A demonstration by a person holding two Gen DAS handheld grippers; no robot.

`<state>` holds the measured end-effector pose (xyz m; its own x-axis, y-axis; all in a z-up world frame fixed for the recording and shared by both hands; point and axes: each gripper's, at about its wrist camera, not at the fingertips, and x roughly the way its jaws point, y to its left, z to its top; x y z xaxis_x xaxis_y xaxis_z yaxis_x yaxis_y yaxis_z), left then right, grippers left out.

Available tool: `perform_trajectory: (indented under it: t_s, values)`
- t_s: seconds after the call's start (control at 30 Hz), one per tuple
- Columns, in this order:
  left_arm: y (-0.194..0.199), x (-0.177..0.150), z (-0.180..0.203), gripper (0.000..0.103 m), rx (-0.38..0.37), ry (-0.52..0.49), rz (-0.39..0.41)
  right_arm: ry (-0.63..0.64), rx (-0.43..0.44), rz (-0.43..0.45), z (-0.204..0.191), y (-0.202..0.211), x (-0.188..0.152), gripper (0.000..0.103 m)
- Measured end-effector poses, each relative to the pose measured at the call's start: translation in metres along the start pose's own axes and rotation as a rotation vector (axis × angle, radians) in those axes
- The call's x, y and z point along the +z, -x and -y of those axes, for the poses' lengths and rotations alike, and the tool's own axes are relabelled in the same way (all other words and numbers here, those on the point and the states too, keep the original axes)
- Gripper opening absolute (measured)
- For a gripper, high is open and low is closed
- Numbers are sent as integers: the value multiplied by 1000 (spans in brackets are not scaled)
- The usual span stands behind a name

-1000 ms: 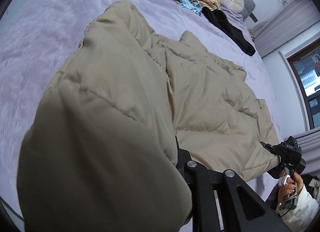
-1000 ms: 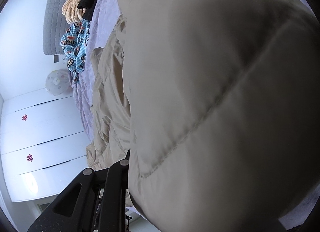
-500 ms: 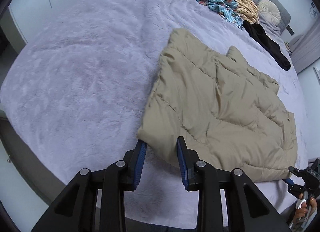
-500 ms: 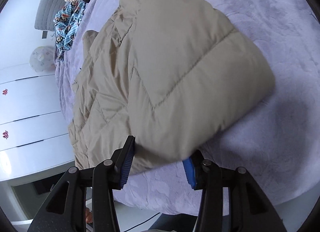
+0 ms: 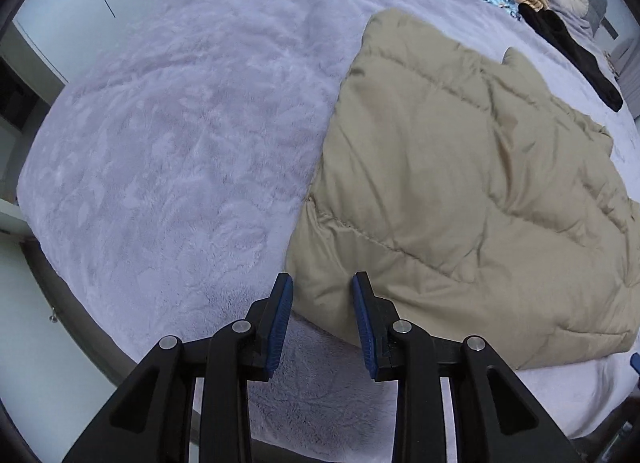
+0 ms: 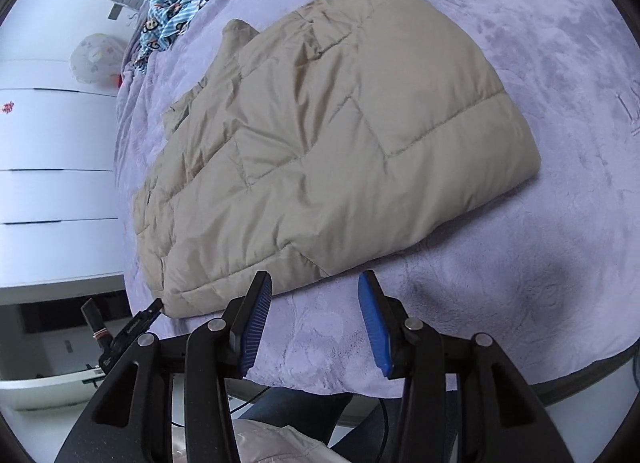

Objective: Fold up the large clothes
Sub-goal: 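Open both tools and pull them back from the folded jacket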

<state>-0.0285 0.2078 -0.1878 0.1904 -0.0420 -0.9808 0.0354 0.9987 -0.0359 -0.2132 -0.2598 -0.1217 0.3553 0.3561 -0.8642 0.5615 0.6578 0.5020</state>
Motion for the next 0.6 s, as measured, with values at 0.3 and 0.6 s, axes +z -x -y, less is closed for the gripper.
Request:
perform_trajectory:
  t_s: [0.3,0.6]
  values:
    - [-5,-4,1,33,46,-14,-51,-57,-94,7,11,-20,26,49]
    - [40,-11,26,33,-49,-86,-41,-107,-49,-2,19,-7,22,58]
